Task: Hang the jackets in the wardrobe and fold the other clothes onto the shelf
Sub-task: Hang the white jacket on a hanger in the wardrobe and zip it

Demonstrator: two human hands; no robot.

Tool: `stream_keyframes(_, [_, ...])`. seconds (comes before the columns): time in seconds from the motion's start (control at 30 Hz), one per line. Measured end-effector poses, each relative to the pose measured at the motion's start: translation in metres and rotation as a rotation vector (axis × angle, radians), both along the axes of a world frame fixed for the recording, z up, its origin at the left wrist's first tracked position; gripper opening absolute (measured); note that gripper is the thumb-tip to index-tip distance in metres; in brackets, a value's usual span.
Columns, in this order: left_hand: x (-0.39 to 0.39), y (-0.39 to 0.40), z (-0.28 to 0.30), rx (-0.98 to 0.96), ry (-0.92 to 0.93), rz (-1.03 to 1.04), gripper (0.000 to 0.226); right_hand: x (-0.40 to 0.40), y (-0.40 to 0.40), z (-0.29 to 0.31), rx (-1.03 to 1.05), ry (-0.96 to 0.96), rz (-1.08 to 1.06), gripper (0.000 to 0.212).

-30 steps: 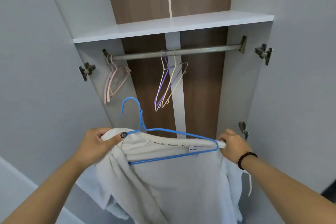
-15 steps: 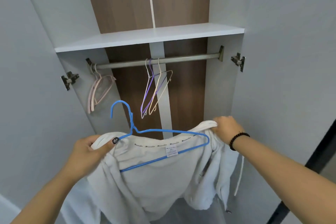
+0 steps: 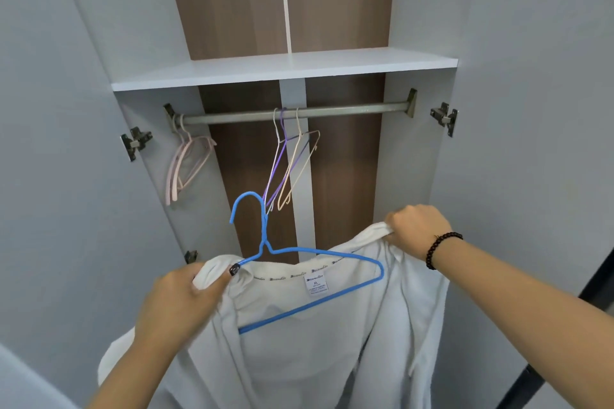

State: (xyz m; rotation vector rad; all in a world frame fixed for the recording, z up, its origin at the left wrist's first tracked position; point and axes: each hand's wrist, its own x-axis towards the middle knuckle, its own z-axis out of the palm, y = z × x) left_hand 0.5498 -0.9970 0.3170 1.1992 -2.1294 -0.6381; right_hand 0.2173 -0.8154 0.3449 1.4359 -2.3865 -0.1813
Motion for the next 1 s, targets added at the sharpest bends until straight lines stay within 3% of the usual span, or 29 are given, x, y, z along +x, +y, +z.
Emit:
stream_keyframes(0.23, [-0.011,0.012,0.002,-0.047,-0.057,-0.028,0.013,0.026,-0.010,0.006,-0.075,-0.099,0.053,0.041])
stream_keyframes(0.37, [-0.020,0.025,0.002,0.002,-0.090,-0.099,0.029,0.038,-0.021,0.013,-0.104,-0.448,-0.044,0.038])
stream_keyframes(0.47, [-0.017,0.027,0.004,0.032,-0.053,-0.123,0.022,0.046,-0.023,0.024,-0.136,-0.648,-0.083,0.041])
stream_keyframes(0.57, [-0.022,0.031,0.008,0.003,-0.052,-0.126,0.028,0.069,-0.027,0.037,-0.250,-0.770,0.008,0.041])
stream_keyframes(0.67, [-0.032,0.035,0.014,0.016,-0.031,-0.086,0.021,0.103,-0.034,0.047,-0.371,-0.838,0.104,0.042])
stream_keyframes(0.77, [-0.028,0.028,0.021,0.110,0.125,-0.054,0.017,0.126,-0.033,0.045,-0.564,-1.163,0.121,0.040])
stream_keyframes(0.8, [-0.024,0.024,0.024,0.129,0.178,-0.051,0.019,0.129,-0.031,0.045,-0.586,-1.171,0.146,0.035])
stream_keyframes(0.9, [-0.017,0.012,0.034,0.130,0.339,-0.038,0.034,0.128,-0.021,0.050,-0.574,-0.828,0.211,0.022])
stream_keyframes(1.0, [-0.014,0.003,0.046,0.121,0.433,-0.079,0.036,0.120,-0.012,0.056,-0.571,-0.524,0.230,0.034])
